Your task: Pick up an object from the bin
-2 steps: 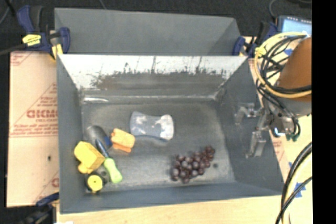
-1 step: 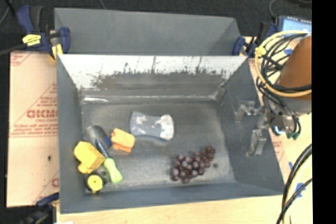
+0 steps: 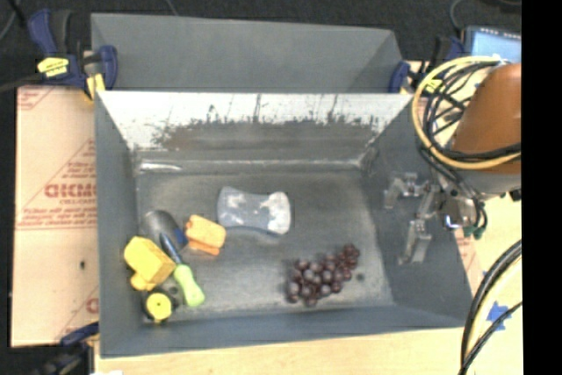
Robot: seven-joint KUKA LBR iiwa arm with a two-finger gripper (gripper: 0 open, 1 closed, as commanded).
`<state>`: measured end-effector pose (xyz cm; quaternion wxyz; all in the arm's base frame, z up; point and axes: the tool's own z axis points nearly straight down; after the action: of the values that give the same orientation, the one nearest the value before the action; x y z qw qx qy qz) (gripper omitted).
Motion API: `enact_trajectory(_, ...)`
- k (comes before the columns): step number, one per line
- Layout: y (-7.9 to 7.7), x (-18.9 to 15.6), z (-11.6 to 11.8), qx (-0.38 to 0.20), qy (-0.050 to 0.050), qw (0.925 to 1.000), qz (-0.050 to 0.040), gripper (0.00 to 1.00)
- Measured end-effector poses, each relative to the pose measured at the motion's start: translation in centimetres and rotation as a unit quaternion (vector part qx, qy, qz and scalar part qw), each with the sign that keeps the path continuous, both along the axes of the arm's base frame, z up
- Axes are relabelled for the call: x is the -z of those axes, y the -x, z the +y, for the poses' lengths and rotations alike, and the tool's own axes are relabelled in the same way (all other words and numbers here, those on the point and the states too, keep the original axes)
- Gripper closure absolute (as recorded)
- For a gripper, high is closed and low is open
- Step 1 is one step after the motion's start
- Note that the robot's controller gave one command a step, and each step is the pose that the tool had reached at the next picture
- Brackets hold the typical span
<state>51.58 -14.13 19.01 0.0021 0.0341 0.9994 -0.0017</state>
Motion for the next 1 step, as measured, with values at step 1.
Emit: enact_trajectory(1,0.69,3.9,4.65,0.054,-0.001,0.9986,-0.0024,0.0)
